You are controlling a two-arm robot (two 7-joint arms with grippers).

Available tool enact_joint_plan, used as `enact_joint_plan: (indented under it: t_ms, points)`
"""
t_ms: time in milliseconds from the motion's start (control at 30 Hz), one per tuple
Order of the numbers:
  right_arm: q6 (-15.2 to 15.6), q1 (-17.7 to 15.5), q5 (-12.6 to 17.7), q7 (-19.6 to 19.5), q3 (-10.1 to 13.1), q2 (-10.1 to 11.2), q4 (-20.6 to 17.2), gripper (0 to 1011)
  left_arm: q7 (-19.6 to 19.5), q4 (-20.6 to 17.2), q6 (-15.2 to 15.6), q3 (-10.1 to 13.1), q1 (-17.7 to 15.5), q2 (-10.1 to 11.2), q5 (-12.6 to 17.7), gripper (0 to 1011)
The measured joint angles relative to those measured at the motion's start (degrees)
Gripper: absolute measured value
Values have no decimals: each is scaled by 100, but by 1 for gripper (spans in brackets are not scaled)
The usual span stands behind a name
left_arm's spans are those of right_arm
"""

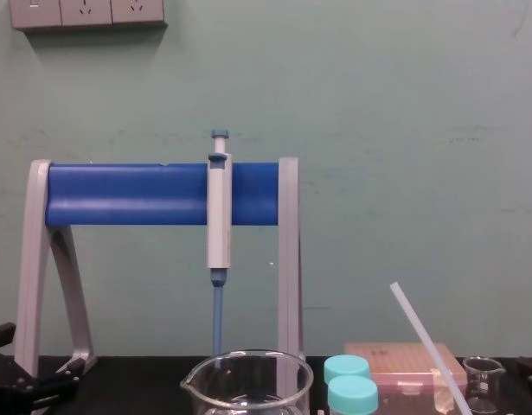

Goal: Pick up the stirring rod with one hand, then place it down.

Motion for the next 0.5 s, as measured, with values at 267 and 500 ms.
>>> enact_joint_plan:
  t_ms: [267,500]
  points:
    - [0,0,0,0,0,0,0,1000,0,0,0,0,0,0,0,1000]
    - [0,0,0,0,0,0,0,1002,0,0,0,0,0,0,0,1001]
